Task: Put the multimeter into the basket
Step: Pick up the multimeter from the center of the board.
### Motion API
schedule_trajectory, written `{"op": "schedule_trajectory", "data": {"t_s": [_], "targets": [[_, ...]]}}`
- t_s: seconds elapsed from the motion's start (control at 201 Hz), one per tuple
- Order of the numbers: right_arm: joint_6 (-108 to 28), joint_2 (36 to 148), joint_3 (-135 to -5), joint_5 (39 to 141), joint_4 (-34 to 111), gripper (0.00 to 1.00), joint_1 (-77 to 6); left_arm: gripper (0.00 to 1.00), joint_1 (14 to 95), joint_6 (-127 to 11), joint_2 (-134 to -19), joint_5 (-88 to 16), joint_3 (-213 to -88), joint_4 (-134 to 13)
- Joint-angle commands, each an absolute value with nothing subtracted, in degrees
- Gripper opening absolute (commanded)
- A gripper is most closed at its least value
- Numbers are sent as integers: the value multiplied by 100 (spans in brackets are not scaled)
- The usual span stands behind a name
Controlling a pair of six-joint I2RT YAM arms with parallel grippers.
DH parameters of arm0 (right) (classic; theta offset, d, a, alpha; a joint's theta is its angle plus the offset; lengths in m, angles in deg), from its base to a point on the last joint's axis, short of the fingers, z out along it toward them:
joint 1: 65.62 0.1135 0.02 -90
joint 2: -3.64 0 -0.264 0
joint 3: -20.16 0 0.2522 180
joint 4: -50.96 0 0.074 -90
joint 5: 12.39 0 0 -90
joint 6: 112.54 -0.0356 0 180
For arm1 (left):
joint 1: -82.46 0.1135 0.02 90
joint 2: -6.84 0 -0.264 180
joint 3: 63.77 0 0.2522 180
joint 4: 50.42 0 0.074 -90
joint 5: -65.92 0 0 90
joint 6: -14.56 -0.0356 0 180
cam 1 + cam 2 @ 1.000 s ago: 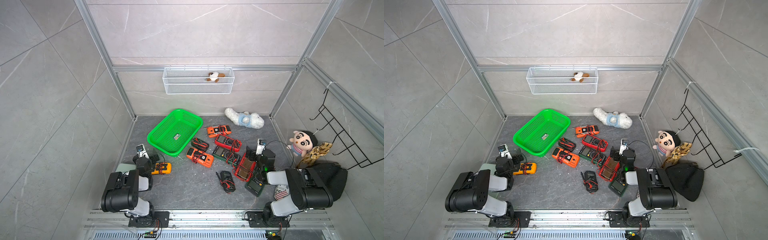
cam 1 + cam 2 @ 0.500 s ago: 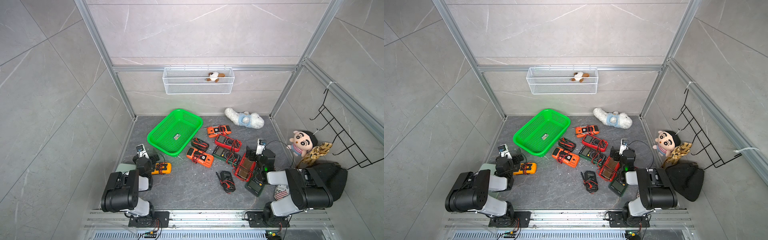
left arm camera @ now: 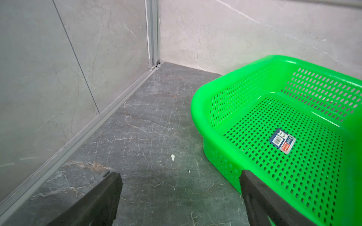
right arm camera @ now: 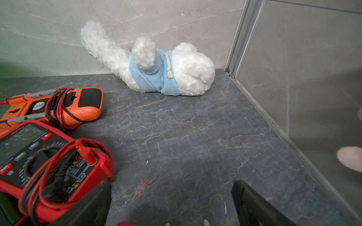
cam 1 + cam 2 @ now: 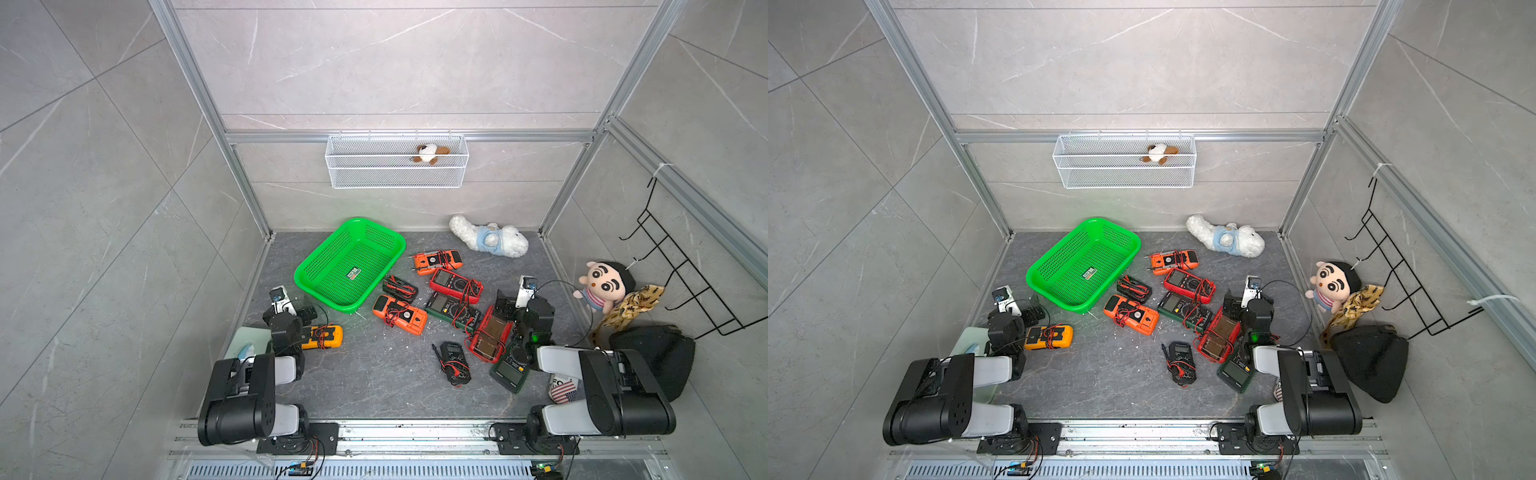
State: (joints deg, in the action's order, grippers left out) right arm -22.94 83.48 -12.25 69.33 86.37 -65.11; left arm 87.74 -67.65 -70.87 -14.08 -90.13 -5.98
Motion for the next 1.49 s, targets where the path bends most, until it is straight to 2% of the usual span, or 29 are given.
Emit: {"op": "schedule_trajectory", "data": {"t_s": [0.0, 0.219, 0.423, 0.751, 1.239, 1.488], "targets": [[-2394, 7922, -1261, 6701, 8231, 100, -6505, 98, 8769, -6628, -6579, -1206, -9211, -971], [-2670, 7161, -1419, 6521, 7293, 100, -6499, 98, 8774, -6478, -5487, -916, -9247, -1721], [-2663, 7071, -1482, 6504, 7084, 100, -6500, 98, 8763, -6252, -4733, -884, -9107, -1924], [-2662, 6867, -1436, 6391, 6952, 100, -6499, 98, 8647, -5978, -4432, -1028, -9304, -2338], [-2869, 6649, -1980, 6170, 5665, 100, -6496, 98, 6557, -6430, -4576, -380, -10560, -3211], [-2938, 6570, -2123, 6093, 5334, 100, -6498, 98, 5992, -5994, -5203, -650, -11395, -3860]]}}
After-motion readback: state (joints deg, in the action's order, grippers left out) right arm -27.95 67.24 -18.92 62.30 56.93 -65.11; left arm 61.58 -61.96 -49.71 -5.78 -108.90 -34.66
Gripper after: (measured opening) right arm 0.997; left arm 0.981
